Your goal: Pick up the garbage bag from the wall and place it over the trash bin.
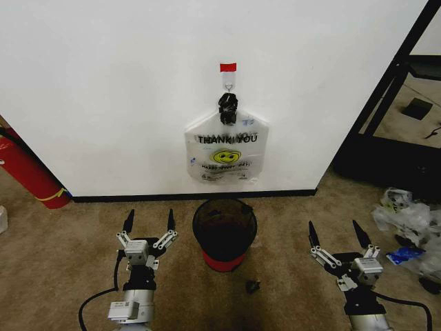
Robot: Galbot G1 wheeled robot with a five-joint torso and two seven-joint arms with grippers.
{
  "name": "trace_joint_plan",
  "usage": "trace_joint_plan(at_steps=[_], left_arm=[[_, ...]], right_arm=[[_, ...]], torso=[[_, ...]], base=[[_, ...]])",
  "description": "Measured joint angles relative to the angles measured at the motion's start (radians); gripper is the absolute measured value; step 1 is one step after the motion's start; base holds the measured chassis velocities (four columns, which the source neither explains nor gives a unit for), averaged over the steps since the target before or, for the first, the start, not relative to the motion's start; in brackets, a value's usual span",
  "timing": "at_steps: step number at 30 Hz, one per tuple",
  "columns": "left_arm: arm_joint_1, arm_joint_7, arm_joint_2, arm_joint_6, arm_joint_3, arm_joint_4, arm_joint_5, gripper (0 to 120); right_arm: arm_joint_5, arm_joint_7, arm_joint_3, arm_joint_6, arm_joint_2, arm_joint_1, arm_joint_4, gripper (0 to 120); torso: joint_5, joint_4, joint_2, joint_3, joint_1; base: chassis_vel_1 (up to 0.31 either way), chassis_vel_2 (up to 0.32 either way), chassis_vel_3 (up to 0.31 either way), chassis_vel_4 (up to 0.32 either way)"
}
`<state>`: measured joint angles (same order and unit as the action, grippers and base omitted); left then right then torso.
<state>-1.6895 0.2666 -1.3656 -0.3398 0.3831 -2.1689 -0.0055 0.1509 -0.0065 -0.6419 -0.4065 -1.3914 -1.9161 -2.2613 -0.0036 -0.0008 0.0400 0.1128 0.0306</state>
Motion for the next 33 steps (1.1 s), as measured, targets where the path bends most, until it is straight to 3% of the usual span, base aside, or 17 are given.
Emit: trace_joint_plan(at_steps=[11, 19, 20, 22, 24, 25, 29, 31, 33], left_arm=[[-0.007, 0.011, -0.005, 0.006, -0.001, -0.004, 0.000, 100], [-0.024, 0.012, -0.005, -0.002, 0.000, -0.004, 0.008, 100], [-0.025, 0.012, -0.004, -0.003, 0.003, -0.004, 0.008, 100], [-0.024, 0.012, -0.003, -0.003, 0.003, -0.003, 0.008, 100], [-0.012, 0.012, 0.008, 0.001, -0.001, 0.006, 0.003, 100], [-0.008, 0.012, 0.012, 0.002, -0.002, 0.010, 0.003, 100], [-0.019, 0.012, 0.003, 0.003, 0.009, 0.013, 0.007, 100], [-0.020, 0.012, 0.001, 0.003, 0.011, 0.013, 0.009, 100], [-0.026, 0.012, -0.009, 0.003, 0.020, 0.009, 0.017, 100]], right_arm=[[0.000, -0.001, 0.007, -0.024, -0.003, 0.002, 0.018, 100], [0.210, -0.094, 0.027, 0.053, 0.067, 0.074, 0.047, 100], [0.307, -0.152, 0.031, 0.096, 0.113, 0.132, 0.067, 100], [0.327, -0.164, 0.031, 0.105, 0.123, 0.147, 0.071, 100], [0.437, -0.227, 0.027, 0.157, 0.169, 0.217, 0.087, 100], [0.489, -0.253, 0.027, 0.185, 0.192, 0.258, 0.097, 100], [0.669, -0.343, 0.085, 0.295, 0.277, 0.485, 0.185, 100], [0.685, -0.347, 0.097, 0.304, 0.283, 0.516, 0.199, 100], [0.745, -0.349, 0.154, 0.346, 0.299, 0.639, 0.257, 100]], torso=[[0.0000, -0.0001, 0.000, 0.000, 0.000], [0.0001, -0.0001, 0.000, 0.000, 0.000], [0.0003, 0.0000, 0.000, 0.000, 0.000], [0.0002, 0.0000, 0.000, 0.000, 0.000], [0.0002, 0.0004, 0.000, 0.000, 0.000], [-0.0001, -0.0010, 0.000, 0.000, 0.000], [0.0001, 0.0003, 0.000, 0.000, 0.000], [0.0001, 0.0002, 0.000, 0.000, 0.000], [0.0002, 0.0000, 0.000, 0.000, 0.000]], base=[[0.000, 0.000, 0.000, 0.000], [0.000, 0.000, 0.000, 0.000], [0.000, 0.000, 0.000, 0.000], [0.000, 0.000, 0.000, 0.000], [0.000, 0.000, 0.000, 0.000], [0.000, 0.000, 0.000, 0.000], [0.000, 0.000, 0.000, 0.000], [0.000, 0.000, 0.000, 0.000], [0.000, 0.000, 0.000, 0.000]])
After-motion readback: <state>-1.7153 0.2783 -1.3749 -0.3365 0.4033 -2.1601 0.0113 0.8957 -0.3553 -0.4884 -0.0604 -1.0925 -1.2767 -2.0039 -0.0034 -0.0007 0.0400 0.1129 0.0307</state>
